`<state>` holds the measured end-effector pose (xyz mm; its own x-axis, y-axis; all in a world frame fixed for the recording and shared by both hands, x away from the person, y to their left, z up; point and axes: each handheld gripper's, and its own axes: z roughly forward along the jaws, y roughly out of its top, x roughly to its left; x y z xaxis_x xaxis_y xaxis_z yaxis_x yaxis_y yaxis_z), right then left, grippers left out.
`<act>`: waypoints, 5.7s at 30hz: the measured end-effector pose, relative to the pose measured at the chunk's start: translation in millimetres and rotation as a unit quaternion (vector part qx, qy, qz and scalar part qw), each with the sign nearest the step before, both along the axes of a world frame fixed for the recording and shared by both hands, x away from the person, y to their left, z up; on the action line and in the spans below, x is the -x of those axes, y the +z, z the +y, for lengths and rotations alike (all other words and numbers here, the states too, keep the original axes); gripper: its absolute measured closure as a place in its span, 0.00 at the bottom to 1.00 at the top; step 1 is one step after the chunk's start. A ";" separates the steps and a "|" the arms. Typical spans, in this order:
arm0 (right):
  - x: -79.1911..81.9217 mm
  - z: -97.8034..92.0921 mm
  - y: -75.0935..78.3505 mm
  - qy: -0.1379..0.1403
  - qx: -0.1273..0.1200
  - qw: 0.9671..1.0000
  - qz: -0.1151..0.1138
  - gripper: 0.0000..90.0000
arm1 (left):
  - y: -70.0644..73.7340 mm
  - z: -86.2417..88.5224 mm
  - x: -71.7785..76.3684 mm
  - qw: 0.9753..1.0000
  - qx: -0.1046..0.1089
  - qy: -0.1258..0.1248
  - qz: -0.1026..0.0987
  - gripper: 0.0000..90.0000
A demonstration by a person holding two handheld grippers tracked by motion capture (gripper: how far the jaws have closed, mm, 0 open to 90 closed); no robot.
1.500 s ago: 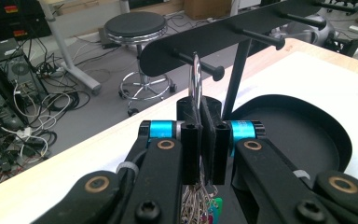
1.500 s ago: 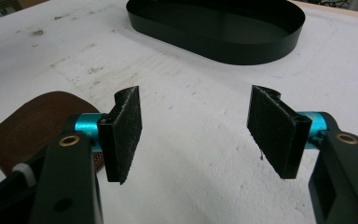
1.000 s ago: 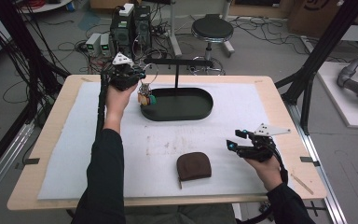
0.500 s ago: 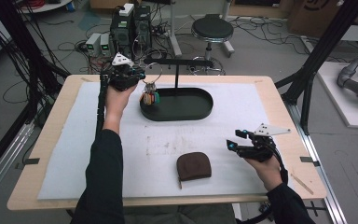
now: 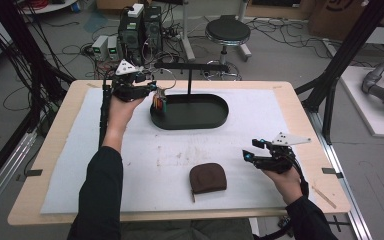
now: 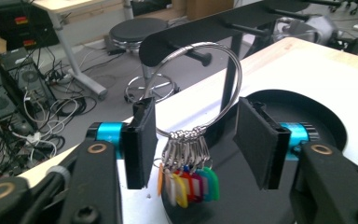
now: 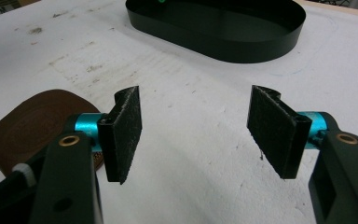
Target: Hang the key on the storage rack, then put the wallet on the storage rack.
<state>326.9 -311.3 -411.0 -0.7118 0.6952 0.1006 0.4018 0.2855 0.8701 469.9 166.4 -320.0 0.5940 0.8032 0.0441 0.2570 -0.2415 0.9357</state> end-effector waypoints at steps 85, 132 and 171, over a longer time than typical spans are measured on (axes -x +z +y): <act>17.2 18.8 -6.5 0.120 -0.006 0.993 0.004 0.33 | -89.7 62.8 158.3 0.999 0.029 -0.007 -0.011 0.32; -2.2 71.9 -14.2 0.137 0.010 0.987 0.088 0.97 | -94.0 53.6 166.5 0.999 0.015 -0.034 -0.003 0.33; 22.3 65.8 17.1 0.209 -0.014 0.975 -0.069 0.98 | -100.1 -86.6 133.7 0.953 0.053 -0.287 0.078 0.33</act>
<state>304.6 -245.5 -393.9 -0.9403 0.3404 -0.0019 0.1340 0.3752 0.9172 336.2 79.8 -420.1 0.9300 0.3380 -0.1440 0.2490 -0.2915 0.9236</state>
